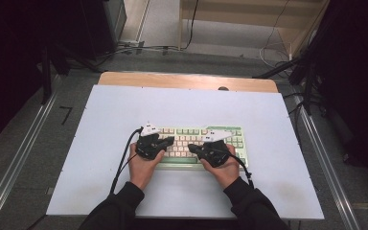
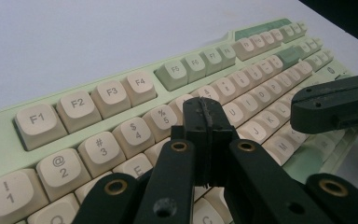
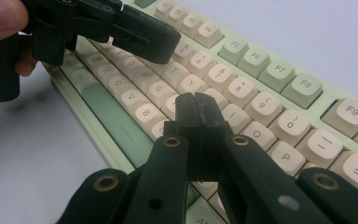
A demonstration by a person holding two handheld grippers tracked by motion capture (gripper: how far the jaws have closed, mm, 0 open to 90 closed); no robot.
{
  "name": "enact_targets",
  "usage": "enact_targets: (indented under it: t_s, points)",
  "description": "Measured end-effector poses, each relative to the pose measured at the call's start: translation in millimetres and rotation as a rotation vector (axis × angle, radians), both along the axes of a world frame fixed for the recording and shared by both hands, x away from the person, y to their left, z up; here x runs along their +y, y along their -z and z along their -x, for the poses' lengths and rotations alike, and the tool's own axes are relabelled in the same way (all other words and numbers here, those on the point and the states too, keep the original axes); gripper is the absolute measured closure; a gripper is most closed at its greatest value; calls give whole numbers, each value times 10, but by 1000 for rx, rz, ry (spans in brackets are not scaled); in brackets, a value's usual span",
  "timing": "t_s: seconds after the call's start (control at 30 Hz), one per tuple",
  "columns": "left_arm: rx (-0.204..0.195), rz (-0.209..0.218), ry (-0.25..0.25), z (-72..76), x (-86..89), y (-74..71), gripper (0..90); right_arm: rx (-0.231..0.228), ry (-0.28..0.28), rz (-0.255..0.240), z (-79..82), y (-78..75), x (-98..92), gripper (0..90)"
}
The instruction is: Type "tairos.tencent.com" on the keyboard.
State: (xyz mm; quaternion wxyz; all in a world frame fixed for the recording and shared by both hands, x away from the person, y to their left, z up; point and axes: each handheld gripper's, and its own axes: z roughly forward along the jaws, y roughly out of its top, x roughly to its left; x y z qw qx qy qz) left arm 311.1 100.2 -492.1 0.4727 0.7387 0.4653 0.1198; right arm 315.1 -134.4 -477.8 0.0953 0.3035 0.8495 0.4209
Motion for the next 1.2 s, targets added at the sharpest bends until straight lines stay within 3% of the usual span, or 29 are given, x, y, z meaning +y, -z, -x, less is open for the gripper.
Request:
enact_targets:
  t_s: [1.2]
  points:
    - [-1,-18,4,-40,-53,24,900,-1,2,0,-3,3,-2,883]
